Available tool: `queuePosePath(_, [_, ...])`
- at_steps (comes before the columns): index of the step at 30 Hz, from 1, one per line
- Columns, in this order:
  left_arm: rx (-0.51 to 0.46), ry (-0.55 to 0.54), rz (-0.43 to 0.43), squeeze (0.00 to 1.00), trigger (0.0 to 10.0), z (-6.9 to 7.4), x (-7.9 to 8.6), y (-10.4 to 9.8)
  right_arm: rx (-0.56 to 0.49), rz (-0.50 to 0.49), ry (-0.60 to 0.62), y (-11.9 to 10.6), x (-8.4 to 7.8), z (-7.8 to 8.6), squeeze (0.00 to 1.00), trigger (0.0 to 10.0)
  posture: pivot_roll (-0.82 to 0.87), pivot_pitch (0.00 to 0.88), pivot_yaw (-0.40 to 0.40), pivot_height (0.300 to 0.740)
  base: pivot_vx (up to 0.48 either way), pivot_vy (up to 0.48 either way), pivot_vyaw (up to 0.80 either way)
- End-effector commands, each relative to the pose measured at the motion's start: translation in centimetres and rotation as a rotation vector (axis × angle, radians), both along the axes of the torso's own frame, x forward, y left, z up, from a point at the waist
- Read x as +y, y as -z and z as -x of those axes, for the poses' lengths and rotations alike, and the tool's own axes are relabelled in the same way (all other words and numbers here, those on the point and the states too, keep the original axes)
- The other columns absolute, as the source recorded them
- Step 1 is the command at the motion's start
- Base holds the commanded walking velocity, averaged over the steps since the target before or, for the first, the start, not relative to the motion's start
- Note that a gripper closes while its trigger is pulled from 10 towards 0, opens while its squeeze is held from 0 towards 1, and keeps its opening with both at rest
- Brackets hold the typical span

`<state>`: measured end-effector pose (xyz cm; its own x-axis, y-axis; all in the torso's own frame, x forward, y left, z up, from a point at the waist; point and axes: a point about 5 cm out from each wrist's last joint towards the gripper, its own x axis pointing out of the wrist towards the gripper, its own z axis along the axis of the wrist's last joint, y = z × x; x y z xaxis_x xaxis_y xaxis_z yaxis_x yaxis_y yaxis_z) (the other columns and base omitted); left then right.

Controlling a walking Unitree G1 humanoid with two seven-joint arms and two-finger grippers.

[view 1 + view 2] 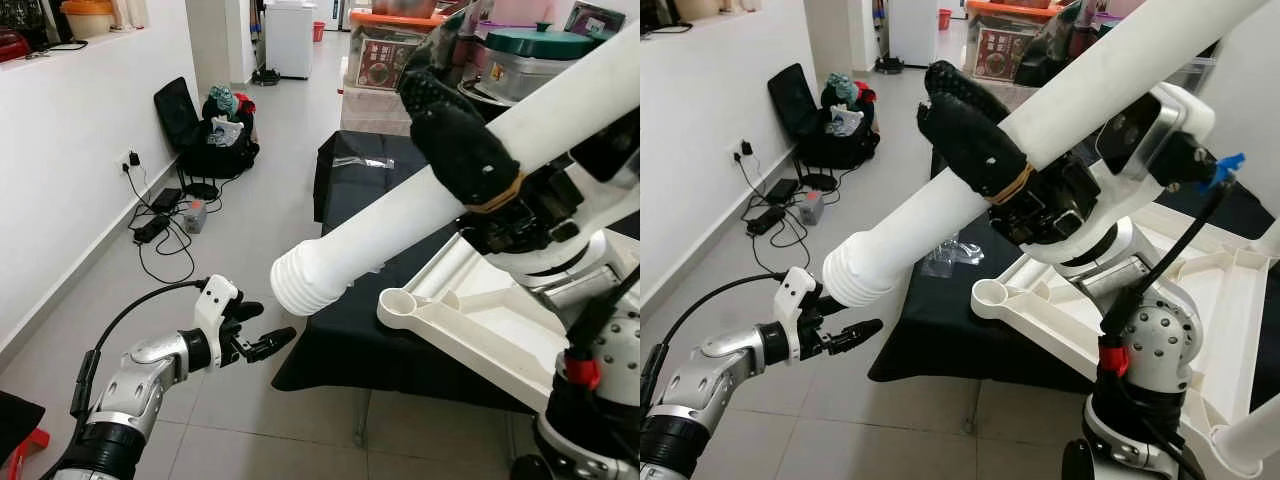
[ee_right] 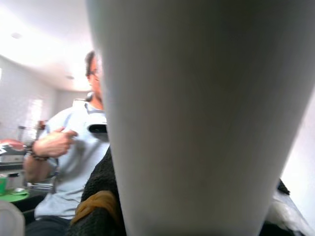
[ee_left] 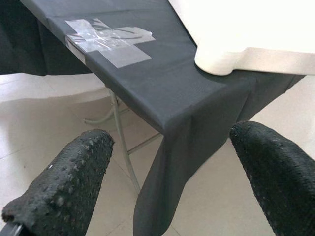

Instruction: Building children table

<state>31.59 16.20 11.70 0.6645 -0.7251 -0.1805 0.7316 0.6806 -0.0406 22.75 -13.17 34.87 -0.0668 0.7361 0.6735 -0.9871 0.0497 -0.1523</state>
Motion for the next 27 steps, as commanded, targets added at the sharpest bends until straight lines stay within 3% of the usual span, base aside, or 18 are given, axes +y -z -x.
queuePosePath(1, [0.004, 0.024, -0.026, 0.0, 10.0, 0.1, -0.2, 0.2, -0.06, -0.03, -0.034, -0.7, 0.2, 1.0, 0.0, 10.0, 0.09, 0.0, -0.042, 0.74, 0.0, 0.0, 0.0])
queuePosePath(8, [0.007, 0.025, -0.026, 0.0, 10.0, 0.2, 0.0, 0.2, -0.12, 0.0, -0.054, -0.8, 0.5, 1.6, 0.0, 10.0, 0.09, 0.0, -0.046, 0.74, 0.0, 0.0, 0.0])
queuePosePath(11, [0.008, 0.023, -0.026, 0.0, 10.0, 0.2, 0.1, 0.2, -0.131, 0.083, -0.015, -0.3, 0.9, 1.4, 0.0, 10.0, 0.1, 0.0, -0.049, 0.74, 0.0, 0.0, 0.0])
queuePosePath(12, [0.009, 0.019, -0.025, 0.0, 10.0, 0.2, 0.1, 0.2, -0.138, 0.171, 0.026, 0.6, 1.7, 1.1, 0.0, 10.0, 0.1, 0.0, -0.05, 0.74, 0.0, 0.0, 0.0])
queuePosePath(13, [0.009, 0.018, -0.024, 0.0, 10.0, 0.2, 0.2, 0.2, -0.138, 0.193, 0.038, 0.8, 1.8, 0.9, 0.0, 10.0, 0.1, 0.0, -0.051, 0.74, 0.0, 0.0, 0.0])
queuePosePath(27, [0.011, 0.034, -0.009, 0.0, 10.0, 0.2, 0.1, -0.2, -0.118, 0.21, 0.088, 1.3, 1.7, 0.5, 0.0, 10.0, 0.09, 0.0, -0.043, 0.74, 0.0, 0.0, 0.0])
